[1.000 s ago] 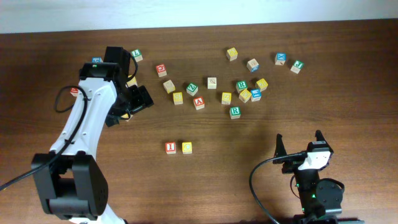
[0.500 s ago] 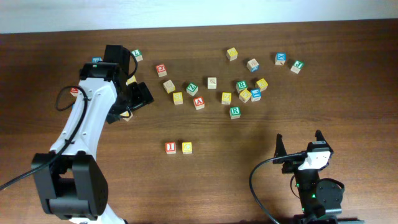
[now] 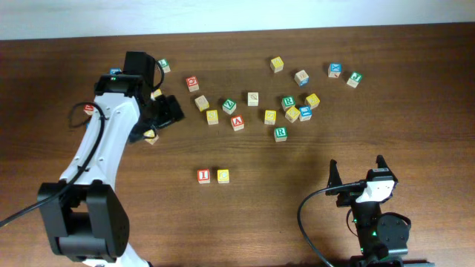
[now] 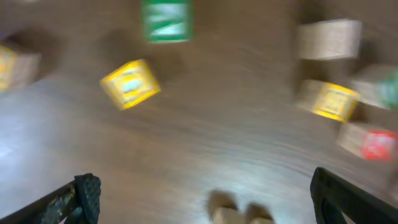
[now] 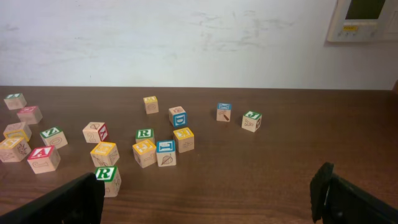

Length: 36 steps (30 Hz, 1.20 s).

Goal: Spell out ICRA

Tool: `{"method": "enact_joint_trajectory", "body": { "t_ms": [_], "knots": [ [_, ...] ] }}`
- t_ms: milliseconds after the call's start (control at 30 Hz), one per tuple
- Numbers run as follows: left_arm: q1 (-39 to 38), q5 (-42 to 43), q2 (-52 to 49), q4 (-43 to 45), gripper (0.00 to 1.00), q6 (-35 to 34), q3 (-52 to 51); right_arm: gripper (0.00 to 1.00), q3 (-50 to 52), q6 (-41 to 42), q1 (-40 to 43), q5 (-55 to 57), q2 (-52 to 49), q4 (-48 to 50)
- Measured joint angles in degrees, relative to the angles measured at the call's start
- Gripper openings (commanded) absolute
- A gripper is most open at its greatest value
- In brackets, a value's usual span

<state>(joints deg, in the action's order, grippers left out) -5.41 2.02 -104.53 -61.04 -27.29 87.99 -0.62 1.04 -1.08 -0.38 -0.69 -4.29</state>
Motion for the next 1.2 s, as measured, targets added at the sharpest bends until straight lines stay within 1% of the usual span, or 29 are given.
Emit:
{"method": "enact_joint_trajectory", "body": {
  "t_ms": [33,100,267,533,633,767,833,867,967,1133,1200],
  "knots": [
    [-0.79,1.95,0.0,0.63,0.99,2.51,0.0,0.98,0.0,0.0,0.0,0.0,0.0,0.0],
    [-3.32,2.75,0.0,0.9,0.99,5.53,-0.02,0.98,0.0,0.02,0.0,0.0,0.0,0.0],
    [-7.15,2.91,0.0,1.27,0.99,7.82,-0.04,0.98,0.0,0.0,0.0,0.0,0.0,0.0],
    [-8.61,1.4,0.0,11.32,0.98,8.02,-0.04,0.98,0.0,0.0,0.0,0.0,0.0,0.0],
    [-8.74,1.29,0.0,12.66,0.98,5.22,-0.04,0.98,0.0,-0.02,0.0,0.0,0.0,0.0],
    [-10.45,0.15,-1.07,15.26,0.98,3.8,-0.04,0.98,0.0,0.02,0.0,0.0,0.0,0.0],
    [-11.45,-1.01,-3.96,17.79,0.95,3.67,-0.04,0.98,0.0,0.02,0.0,0.0,0.0,0.0],
    [-11.52,-1.22,-5.6,18.25,0.95,3.63,-0.04,0.98,0.0,0.02,0.0,0.0,0.0,0.0],
    [-11.5,0.11,-8.74,19.06,0.97,3.54,-0.24,0.98,0.0,0.02,0.0,0.0,0.0,0.0],
    [-11.5,2.16,-8.87,19.34,0.97,4.35,-0.46,0.98,0.0,0.04,0.0,0.0,0.0,0.0],
    [-11.39,2.29,-8.83,18.14,0.99,4.72,-0.46,0.98,0.0,0.0,0.0,0.0,0.0,0.0]
  ]
}}
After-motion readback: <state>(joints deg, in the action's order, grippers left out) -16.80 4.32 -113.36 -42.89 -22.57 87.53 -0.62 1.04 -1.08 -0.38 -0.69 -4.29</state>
